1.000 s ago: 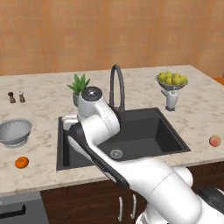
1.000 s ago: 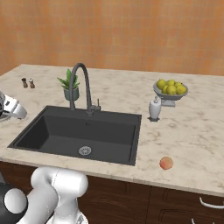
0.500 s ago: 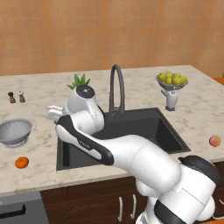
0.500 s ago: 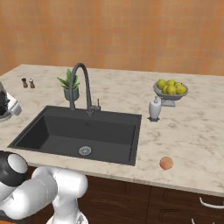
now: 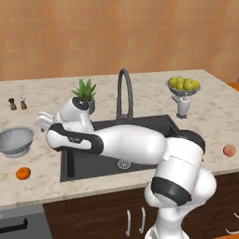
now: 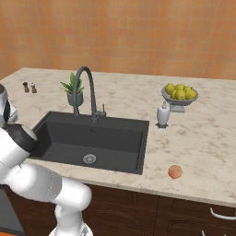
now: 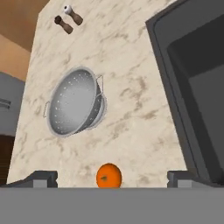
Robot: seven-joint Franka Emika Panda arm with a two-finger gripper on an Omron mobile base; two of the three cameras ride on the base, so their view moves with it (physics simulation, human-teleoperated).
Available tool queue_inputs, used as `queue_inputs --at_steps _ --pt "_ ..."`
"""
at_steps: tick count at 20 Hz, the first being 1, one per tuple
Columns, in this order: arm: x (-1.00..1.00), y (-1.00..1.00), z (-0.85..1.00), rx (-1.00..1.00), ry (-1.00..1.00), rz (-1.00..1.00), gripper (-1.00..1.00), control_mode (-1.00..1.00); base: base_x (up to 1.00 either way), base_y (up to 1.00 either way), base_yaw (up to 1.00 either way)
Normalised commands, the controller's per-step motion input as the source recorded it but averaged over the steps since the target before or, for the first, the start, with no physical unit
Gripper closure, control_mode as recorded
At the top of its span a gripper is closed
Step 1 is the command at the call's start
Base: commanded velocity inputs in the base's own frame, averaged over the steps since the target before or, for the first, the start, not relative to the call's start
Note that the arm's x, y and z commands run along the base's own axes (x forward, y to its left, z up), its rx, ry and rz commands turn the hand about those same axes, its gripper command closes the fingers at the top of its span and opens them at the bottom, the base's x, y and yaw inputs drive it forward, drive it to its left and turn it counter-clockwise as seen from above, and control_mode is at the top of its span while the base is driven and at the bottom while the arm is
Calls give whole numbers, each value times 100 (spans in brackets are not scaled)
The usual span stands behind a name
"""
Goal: Put the colander in the sink, put the peach, orange in the colander, and turn on the sink faucet and pour water over the colander.
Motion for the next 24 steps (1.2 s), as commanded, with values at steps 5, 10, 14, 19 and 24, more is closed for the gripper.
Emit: queue_inputs --at_steps 5,10,14,19,24 --pt "30 50 -25 -1 6 -12 -100 -100 0 0 0" --pt "30 41 -18 -3 8 -15 -100 -100 0 0 0" --pt "29 39 -22 0 11 -9 -100 -100 0 0 0" --pt "27 41 -9 0 13 -3 -100 -100 0 0 0" --pt "29 48 4 -4 7 0 -100 -100 0 0 0"
